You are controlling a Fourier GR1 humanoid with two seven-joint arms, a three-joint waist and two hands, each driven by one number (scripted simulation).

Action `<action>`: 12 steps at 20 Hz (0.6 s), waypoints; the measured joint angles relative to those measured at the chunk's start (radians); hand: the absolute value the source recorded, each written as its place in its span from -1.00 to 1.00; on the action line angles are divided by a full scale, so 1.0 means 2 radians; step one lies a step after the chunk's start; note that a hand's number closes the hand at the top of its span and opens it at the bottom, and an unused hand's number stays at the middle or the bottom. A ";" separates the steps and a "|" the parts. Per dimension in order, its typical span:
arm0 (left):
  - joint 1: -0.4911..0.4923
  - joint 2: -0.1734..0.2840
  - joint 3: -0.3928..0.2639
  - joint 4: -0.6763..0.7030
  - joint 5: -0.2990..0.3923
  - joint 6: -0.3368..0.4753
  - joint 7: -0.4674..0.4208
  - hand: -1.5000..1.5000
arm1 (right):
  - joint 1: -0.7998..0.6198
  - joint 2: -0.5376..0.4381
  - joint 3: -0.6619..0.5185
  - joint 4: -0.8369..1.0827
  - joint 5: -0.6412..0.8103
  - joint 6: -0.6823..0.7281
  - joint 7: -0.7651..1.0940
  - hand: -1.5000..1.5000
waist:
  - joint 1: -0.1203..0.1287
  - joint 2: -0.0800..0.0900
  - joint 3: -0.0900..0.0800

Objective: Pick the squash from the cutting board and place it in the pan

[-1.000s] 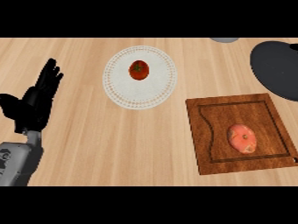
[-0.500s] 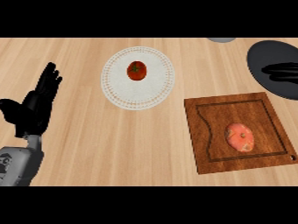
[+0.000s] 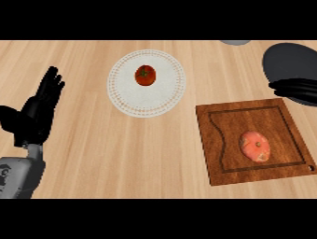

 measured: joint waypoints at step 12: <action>-0.009 -0.006 0.014 0.003 -0.012 -0.010 0.006 0.00 | -0.021 0.056 0.033 0.052 0.102 0.004 -0.008 -1.00 | 0.003 0.001 0.000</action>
